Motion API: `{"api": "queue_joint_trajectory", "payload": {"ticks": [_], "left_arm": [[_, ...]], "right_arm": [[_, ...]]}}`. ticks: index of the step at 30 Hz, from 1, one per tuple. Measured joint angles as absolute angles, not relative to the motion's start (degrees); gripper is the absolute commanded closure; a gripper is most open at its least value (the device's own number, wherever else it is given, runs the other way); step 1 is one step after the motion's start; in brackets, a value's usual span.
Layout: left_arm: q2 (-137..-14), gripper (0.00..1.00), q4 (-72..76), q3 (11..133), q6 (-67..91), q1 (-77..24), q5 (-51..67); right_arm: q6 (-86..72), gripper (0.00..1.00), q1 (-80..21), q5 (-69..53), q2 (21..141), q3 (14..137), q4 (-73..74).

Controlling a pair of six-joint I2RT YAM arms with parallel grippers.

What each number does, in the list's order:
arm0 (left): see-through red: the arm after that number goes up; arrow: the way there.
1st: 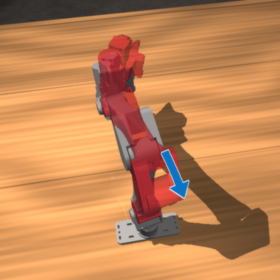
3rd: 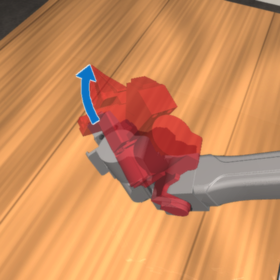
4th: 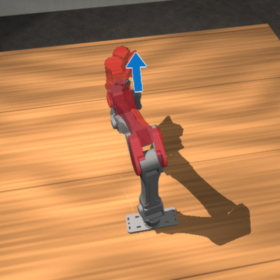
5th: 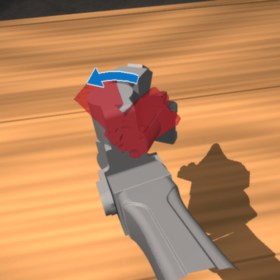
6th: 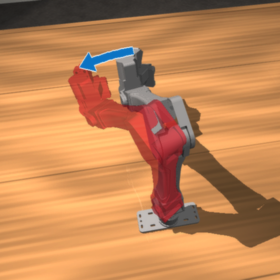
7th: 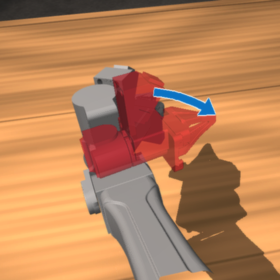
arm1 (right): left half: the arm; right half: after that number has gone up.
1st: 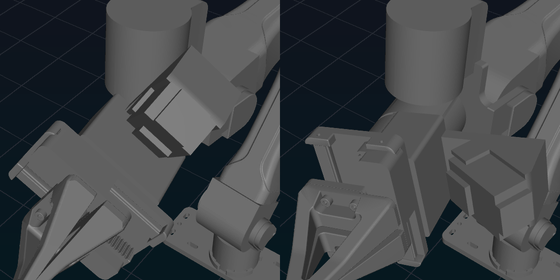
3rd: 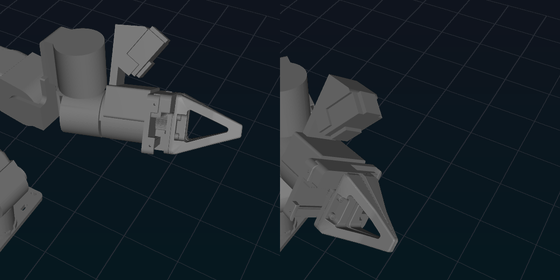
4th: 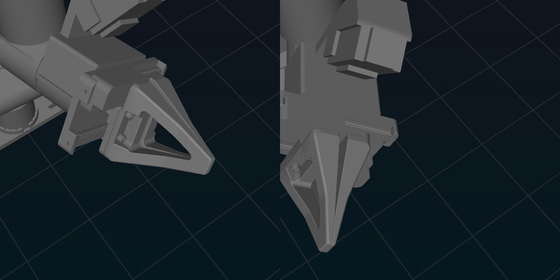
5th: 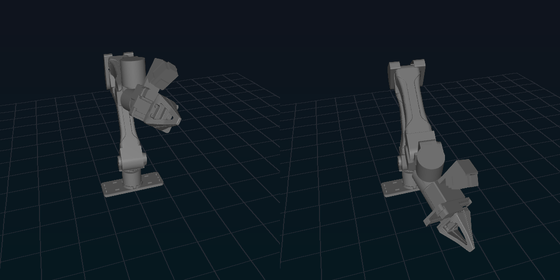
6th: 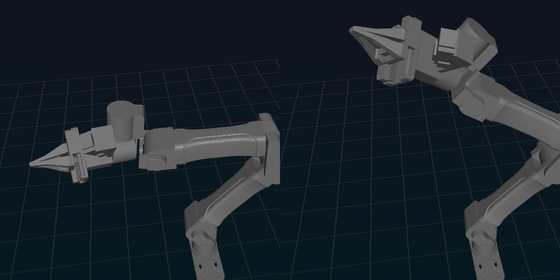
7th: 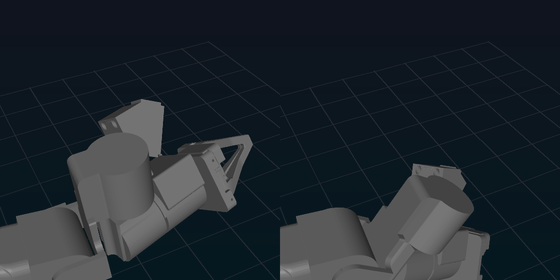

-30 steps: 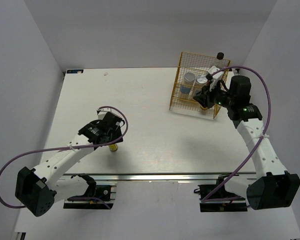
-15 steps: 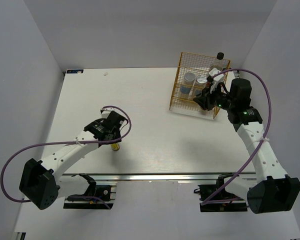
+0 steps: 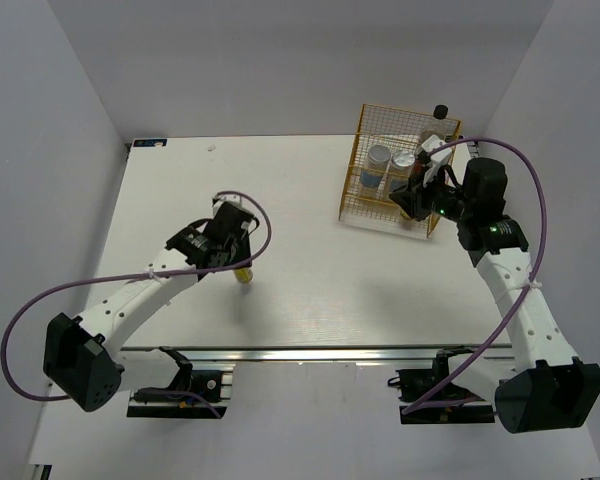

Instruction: Organize the condiment bottles

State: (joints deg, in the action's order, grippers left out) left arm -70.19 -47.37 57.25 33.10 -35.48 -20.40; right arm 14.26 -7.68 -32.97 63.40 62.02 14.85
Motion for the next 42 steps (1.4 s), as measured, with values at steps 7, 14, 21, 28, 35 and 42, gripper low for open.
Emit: {"api": "queue_joint_trajectory", "payload": {"ticks": [7, 14, 21, 28, 35, 42], "left_arm": [[-77.8, 1.00, -43.6, 75.9, 27.3, -35.6, -12.8], [-93.3, 1.00, -41.4, 96.4, 23.3, -37.5, -7.4], [-112.2, 1.00, -41.0, 120.0, 20.9, -39.6, -4.9], [-119.6, 1.00, -37.8, 126.3, 20.5, -41.5, -4.5], [-122.2, 1.00, -32.5, 126.6, 20.6, -43.7, -4.5], [-125.3, 1.00, -27.7, 127.7, 20.1, -45.2, -5.5]], "right_arm": [[10.9, 1.00, -7.7, -29.9, 61.2, 62.1, 14.8], [9.6, 1.00, -7.7, -23.7, 58.8, 62.1, 14.8], [9.4, 1.00, -7.7, -19.2, 57.8, 62.1, 14.8], [9.4, 1.00, -7.5, -17.6, 57.1, 62.1, 14.8], [9.4, 1.00, -7.2, -17.2, 56.7, 61.6, 14.7], [9.4, 1.00, -7.2, -17.2, 56.2, 58.9, 14.7]]}}
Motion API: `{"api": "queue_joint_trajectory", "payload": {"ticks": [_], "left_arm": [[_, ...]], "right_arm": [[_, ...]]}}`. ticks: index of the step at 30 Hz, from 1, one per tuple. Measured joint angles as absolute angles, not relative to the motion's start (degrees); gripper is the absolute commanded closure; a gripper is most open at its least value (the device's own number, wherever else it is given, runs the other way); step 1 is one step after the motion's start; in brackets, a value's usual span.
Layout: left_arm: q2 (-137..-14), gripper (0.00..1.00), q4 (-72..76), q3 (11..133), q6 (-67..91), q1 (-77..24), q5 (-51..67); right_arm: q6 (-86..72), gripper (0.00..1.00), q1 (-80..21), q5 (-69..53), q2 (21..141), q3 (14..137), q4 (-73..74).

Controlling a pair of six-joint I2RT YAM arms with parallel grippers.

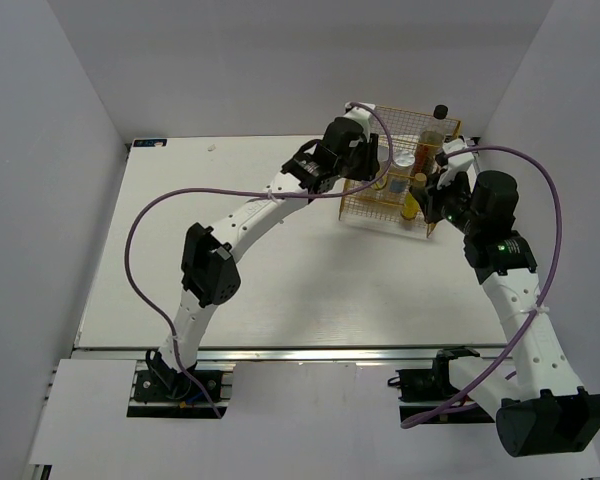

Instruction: Organize the condiment bottles

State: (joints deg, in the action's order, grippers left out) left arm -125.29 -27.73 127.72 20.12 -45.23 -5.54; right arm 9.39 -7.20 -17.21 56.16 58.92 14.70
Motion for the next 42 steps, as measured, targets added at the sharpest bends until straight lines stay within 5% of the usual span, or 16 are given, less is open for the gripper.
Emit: {"api": "queue_joint_trajectory", "payload": {"ticks": [35, 42], "left_arm": [[-134.8, 1.00, -25.7, 128.9, 11.6, -47.7, -15.8], [-134.8, 0.77, -25.7, 128.9, 11.4, -47.7, -16.6]], "right_arm": [[8.7, 1.00, -7.1, -17.1, 55.2, 55.2, 13.0], [8.2, 1.00, -6.8, -17.1, 55.2, 54.5, 12.3]]}}
